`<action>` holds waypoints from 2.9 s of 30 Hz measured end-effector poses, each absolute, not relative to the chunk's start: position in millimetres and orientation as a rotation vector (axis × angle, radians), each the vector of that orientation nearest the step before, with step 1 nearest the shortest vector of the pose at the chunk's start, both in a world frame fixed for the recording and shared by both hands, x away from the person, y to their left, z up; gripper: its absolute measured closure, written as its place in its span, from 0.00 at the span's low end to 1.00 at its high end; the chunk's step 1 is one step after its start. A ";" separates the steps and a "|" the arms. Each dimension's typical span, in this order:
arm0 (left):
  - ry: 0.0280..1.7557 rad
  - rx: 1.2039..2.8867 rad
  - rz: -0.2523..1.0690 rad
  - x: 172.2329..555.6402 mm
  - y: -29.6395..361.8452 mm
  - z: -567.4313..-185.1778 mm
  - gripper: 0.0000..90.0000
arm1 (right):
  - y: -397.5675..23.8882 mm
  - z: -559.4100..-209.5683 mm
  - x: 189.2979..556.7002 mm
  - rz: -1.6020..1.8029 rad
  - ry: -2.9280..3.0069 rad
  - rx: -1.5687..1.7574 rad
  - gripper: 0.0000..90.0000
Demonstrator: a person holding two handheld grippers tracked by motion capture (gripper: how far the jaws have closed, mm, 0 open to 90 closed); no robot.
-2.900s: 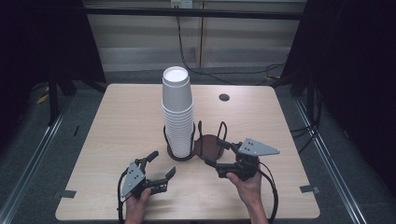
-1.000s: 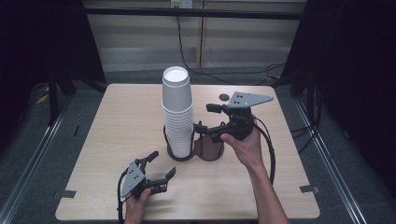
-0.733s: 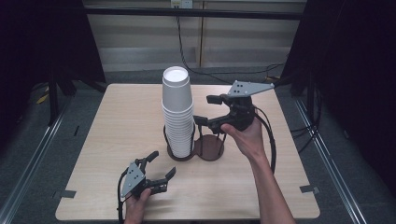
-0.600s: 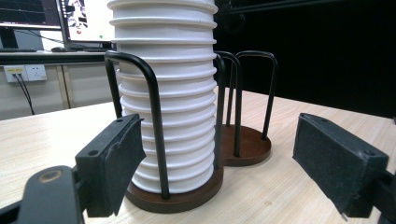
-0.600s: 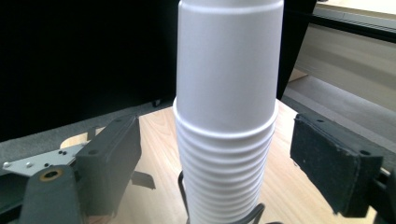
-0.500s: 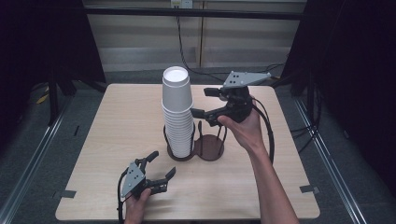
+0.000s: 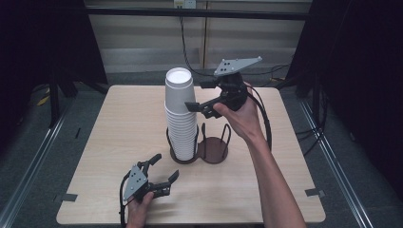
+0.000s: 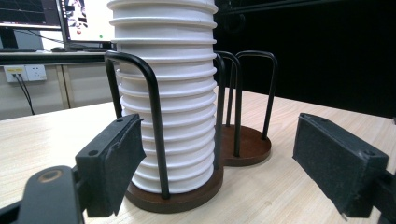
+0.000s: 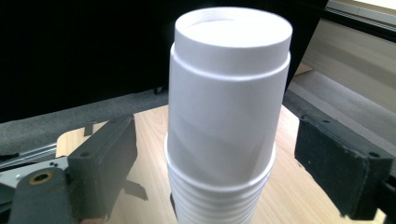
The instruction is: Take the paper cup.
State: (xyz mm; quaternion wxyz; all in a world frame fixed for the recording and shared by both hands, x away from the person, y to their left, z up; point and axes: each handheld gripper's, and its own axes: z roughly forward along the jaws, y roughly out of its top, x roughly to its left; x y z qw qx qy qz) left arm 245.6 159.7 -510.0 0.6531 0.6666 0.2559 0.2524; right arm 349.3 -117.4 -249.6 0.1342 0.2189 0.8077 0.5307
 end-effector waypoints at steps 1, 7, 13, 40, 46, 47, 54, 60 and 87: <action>0.582 1.512 0.573 245.6 159.7 -510.0 0.18 | -115.9 -248.1 350.7 1.533 2.345 0.634 0.14; 0.585 1.509 0.570 245.4 159.5 -510.1 0.18 | -109.2 -244.4 356.2 1.522 2.354 0.627 0.14; 0.582 1.511 0.572 245.6 159.7 -510.0 0.18 | -99.4 -242.6 362.3 1.523 2.366 0.613 0.14; 0.583 1.510 0.570 245.5 159.7 -510.1 0.18 | -79.1 -245.2 379.1 1.536 2.357 0.619 0.18; 0.585 1.509 0.570 245.4 159.6 -510.1 0.18 | -79.3 -244.7 378.8 1.542 2.333 0.607 0.23; 0.578 1.513 0.571 245.7 159.9 -510.0 0.18 | -79.4 -244.6 378.7 1.545 2.332 0.607 0.23; 0.579 1.513 0.570 245.6 159.8 -510.0 0.18 | -81.7 -239.0 376.4 1.597 2.288 0.602 0.23; 0.579 1.513 0.570 245.6 159.8 -510.0 0.18 | -83.8 -236.1 374.7 1.625 2.265 0.599 0.24; 0.579 1.512 0.569 245.6 159.8 -510.0 0.18 | -96.4 -216.4 365.9 1.800 2.087 0.573 0.24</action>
